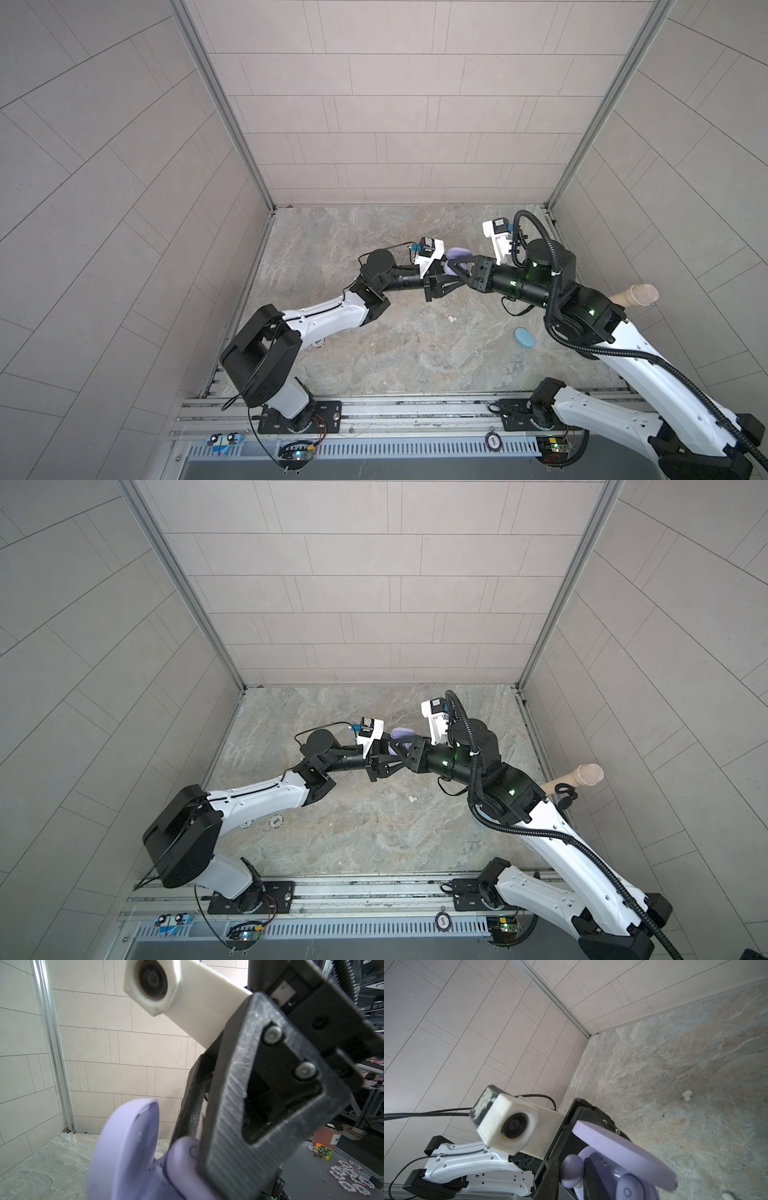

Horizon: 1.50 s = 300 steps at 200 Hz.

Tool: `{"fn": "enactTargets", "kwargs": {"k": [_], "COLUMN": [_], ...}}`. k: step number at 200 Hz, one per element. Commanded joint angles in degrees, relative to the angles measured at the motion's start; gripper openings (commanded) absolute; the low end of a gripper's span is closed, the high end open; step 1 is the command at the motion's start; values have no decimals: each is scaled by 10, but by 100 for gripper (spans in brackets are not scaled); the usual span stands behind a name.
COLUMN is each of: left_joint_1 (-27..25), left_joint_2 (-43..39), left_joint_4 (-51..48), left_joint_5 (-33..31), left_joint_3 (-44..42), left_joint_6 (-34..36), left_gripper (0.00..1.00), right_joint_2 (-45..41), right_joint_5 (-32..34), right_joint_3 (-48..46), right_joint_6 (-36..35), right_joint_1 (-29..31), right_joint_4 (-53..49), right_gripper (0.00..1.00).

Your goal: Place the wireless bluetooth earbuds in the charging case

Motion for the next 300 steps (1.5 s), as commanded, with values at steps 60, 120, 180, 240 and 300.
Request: {"fn": "enactTargets", "kwargs": {"k": [60,120,180,240,300], "left_joint_1": [-2,-2,-2,-2,-3], "left_joint_2": [-31,-31,-36,-35,-41], "left_joint_4": [1,0,-1,-2,-14], "left_joint_5": [3,3,3,4,12], "left_joint_3": [14,14,10,-1,-19], "left_joint_6": [18,18,20,21,24], "left_gripper": [11,11,11,11,11], "right_joint_2": [-3,-4,-19,-18,13], "right_joint_5": [6,6,32,39,64], "right_joint_3": [1,2,14,78,145], "right_joint_6": [-5,-9,-27,-66,-110], "right_joint_1": [3,4,5,5,-10], "right_joint_4": [-16,-25,-40,-111,-178], "right_gripper": [24,30,44,54,54]}}
